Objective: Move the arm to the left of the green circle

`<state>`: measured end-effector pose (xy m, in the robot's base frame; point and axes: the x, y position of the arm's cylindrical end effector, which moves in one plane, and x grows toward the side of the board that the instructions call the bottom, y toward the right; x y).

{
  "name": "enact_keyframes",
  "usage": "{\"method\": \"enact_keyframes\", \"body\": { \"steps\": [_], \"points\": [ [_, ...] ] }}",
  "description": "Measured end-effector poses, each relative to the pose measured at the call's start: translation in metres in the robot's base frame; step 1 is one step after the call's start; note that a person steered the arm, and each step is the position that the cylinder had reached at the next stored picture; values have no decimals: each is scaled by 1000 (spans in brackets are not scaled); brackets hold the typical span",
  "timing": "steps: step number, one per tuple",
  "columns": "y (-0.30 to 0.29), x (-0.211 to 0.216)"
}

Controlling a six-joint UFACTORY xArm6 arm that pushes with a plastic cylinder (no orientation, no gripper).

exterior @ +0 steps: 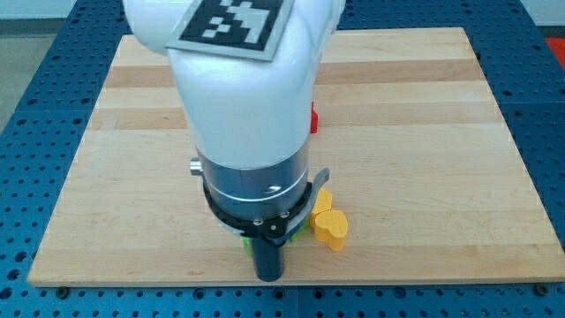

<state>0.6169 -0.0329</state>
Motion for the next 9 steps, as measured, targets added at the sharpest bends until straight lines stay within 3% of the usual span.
{"method": "enact_keyframes", "body": {
  "steps": [2, 3, 4, 5, 7, 9],
  "points": [
    [0, -17],
    [1, -80],
    [1, -94],
    [1, -94],
    [7, -17],
    [-102, -36]
  ]
}}
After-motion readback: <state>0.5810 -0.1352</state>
